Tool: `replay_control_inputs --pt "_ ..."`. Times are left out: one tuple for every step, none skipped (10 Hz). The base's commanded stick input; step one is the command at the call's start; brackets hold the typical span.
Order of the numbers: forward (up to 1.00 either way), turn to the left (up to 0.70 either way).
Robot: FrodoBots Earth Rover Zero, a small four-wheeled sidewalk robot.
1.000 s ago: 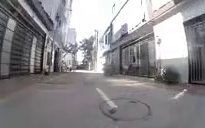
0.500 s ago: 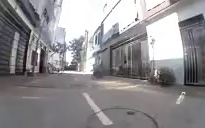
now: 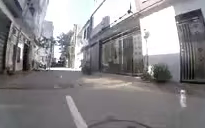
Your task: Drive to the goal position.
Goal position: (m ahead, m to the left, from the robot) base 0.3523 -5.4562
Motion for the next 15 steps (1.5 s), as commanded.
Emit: replay_control_inputs --pt "1.00 -0.27" --pt "1.00 -0.27" --pt "1.00 -0.27" --pt "0.69 -0.19" --pt "0.00 0.00" --pt "0.00 0.00" --pt "0.00 0.00" --pt "-0.23 0.06" --pt "-1.00 0.27" --pt "-1.00 0.27" --pt "-1.00 0.27" --pt "-1.00 0.27" --pt "-1.00 0.27" --pt "-1.00 0.27" --pt "-1.00 0.27"
